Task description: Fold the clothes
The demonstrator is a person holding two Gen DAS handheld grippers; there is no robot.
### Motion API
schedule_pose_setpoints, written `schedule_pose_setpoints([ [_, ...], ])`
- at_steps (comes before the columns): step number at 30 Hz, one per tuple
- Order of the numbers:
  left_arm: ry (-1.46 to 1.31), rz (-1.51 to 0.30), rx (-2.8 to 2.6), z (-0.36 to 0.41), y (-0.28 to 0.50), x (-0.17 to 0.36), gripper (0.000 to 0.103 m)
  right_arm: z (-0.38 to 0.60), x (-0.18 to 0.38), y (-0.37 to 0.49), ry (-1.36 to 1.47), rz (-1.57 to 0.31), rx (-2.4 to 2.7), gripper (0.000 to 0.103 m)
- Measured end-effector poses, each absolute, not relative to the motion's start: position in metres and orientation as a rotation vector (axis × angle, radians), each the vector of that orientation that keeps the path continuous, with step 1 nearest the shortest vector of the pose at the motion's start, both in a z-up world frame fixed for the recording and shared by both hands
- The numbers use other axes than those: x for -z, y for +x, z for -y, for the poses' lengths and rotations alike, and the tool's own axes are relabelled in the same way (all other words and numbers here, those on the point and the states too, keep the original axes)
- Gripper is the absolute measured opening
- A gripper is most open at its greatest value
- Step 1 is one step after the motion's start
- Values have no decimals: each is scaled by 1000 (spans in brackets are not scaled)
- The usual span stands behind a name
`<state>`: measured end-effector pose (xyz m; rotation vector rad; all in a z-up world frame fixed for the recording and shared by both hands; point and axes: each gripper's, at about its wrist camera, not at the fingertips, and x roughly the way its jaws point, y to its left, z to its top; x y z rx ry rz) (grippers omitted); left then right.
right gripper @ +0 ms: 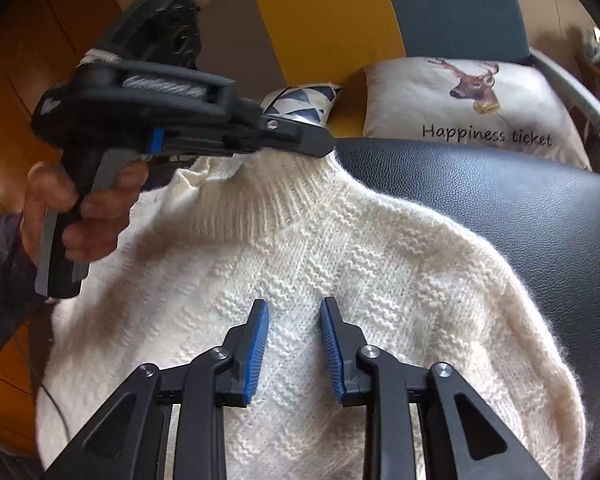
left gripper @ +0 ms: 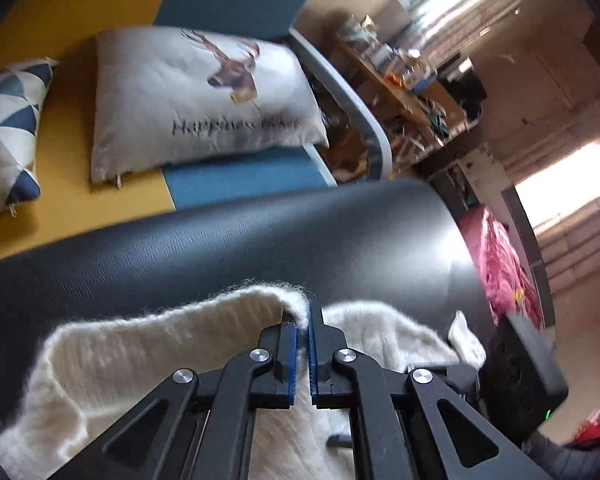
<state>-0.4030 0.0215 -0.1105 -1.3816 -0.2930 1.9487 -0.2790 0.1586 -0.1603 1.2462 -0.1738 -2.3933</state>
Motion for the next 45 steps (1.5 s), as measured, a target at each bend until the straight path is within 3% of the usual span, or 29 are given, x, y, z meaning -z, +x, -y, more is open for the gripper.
schedule_pose_setpoints([
  [3, -1450, 231, -1985, -25, -413, 131, 4, -154, 159, -277, 1245, 143, 2407, 25],
  [10, -1456, 299, -1993, -20, -414, 136, 7, -160, 161, -278, 1232, 211, 2386, 25],
  [12, -1445, 324, -2016, -9, -408, 128, 17, -158, 159, -275, 1230, 214, 2385, 25],
  [14, -1414, 380, -2046, 9, -399, 118, 48, -158, 160, -274, 1227, 218, 2384, 25],
  [15, -1397, 421, -2057, 21, -393, 113, 51, -158, 160, -274, 1226, 222, 2383, 25],
  [19, -1341, 456, -2151, 68, -348, 100, 54, -156, 155, -280, 1270, 198, 2370, 26],
  [21, -1344, 426, -2204, 85, -322, 104, 55, -151, 143, -282, 1271, 208, 2366, 33],
  [26, -1344, 395, -2305, 119, -279, 121, 55, -129, 113, -313, 1180, 454, 2190, 34],
  [31, -1276, 462, -2328, 130, -275, 122, 55, -102, 127, -361, 1294, 733, 2008, 41],
  [37, -1246, 412, -2315, 120, -277, 128, 56, -74, 165, -398, 1494, 810, 1936, 41],
  [42, -1203, 368, -2331, 118, -270, 132, 56, -49, 164, -406, 1349, 771, 1908, 19],
  [45, -1200, 372, -2329, 117, -270, 134, 56, -33, 159, -415, 1303, 698, 1941, 15],
])
